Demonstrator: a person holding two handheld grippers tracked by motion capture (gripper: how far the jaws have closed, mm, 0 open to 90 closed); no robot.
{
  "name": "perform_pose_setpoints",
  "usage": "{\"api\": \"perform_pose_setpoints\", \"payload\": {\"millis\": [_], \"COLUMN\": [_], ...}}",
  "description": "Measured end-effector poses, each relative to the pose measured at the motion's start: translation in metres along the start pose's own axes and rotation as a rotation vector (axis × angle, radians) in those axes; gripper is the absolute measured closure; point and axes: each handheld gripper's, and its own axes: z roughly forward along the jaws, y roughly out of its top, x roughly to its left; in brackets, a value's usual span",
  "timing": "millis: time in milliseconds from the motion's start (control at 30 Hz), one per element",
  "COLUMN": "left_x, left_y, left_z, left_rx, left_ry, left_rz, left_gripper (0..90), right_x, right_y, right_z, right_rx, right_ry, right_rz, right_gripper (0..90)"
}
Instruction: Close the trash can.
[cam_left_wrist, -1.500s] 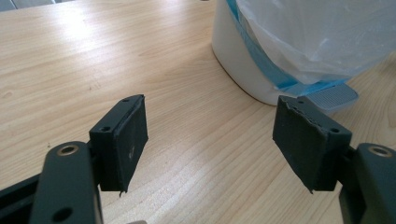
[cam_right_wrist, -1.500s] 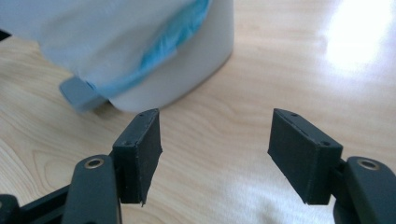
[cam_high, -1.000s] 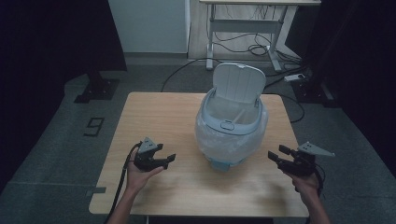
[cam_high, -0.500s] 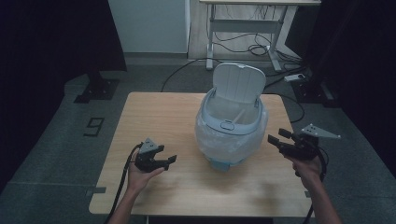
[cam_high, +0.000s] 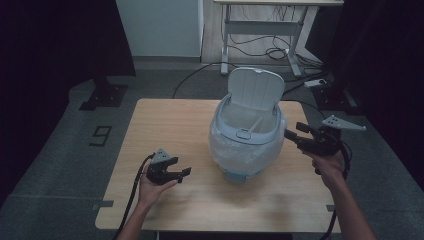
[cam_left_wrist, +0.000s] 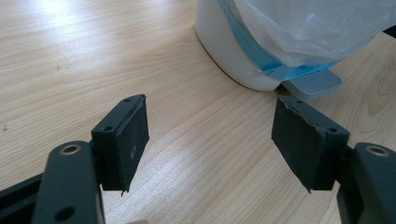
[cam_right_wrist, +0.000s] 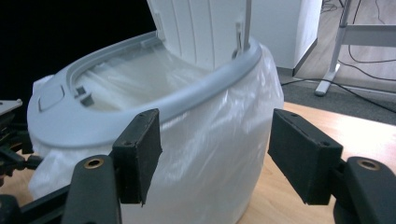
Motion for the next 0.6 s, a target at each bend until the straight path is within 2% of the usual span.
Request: {"api": "perform_pose_setpoints", "payload": {"millis": [333,500,600], "left_x": [0.000,-0.001,-0.001], "left_y": [0.000,0.001,0.001], "left_z": [0.001,0.000,0.001], "left_rx": [0.008,0.005,0.011], "left_ry": [-0.013,-0.018,-0.022], "left_rz": [-0.005,-0.005,-0.004], "left_gripper": [27.3,27.3,27.3], "right_x": [0.002,0.005,0.004], "right_y": [0.036,0.044,0.046], "right_z": [0.016,0.025,0.032], "right_rx": [0.015,0.028,0.046], "right_ry": [0.003,0.003,-0.014], "right_rz": [-0.014,-0.026,-0.030], "right_gripper": [33.7,33.2,32.5]}}
